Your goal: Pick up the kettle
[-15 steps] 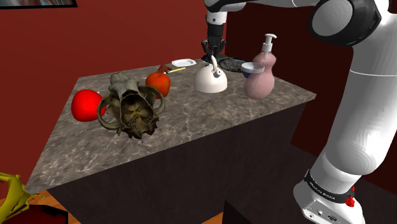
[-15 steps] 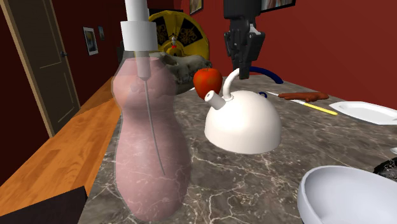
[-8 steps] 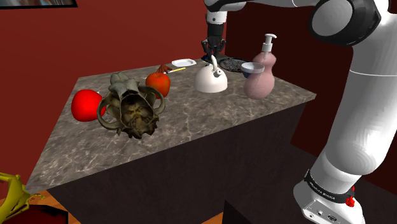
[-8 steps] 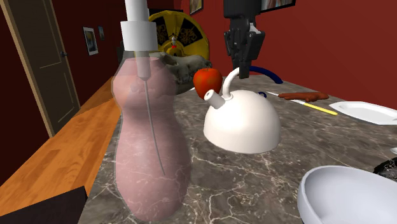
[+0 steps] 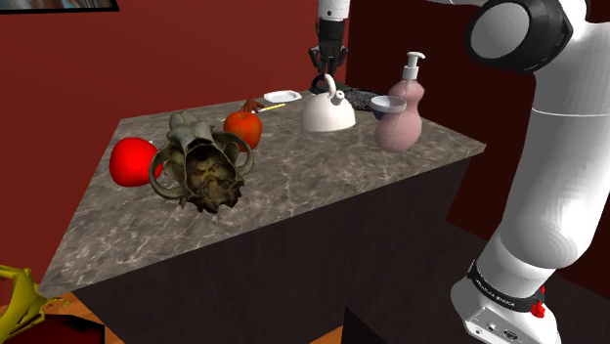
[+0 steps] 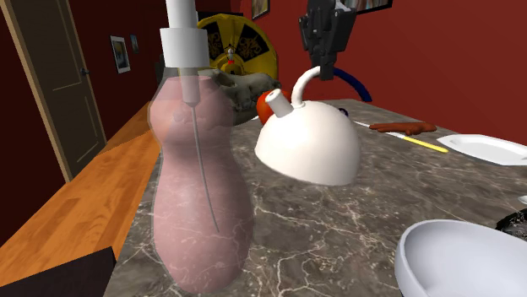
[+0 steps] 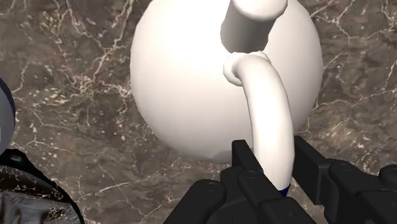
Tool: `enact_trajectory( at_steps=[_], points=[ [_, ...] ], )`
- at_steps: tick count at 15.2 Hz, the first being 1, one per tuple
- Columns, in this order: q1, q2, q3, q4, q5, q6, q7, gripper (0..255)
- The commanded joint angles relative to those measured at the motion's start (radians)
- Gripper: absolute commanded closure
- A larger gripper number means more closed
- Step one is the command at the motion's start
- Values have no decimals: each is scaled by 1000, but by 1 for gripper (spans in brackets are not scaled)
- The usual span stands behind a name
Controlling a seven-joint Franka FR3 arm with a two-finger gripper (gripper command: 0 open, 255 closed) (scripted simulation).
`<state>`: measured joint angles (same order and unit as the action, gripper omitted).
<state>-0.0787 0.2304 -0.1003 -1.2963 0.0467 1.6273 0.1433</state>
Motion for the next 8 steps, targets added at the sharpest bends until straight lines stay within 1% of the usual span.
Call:
enact_trajectory(
  at_steps=[1,6,8],
  points=[
    [-1,8,0,39,1,-30,0,255],
    [-6,48,-1,167,6,-118,1,255],
    [-6,49,-1,171,6,-121,1,255]
  ],
)
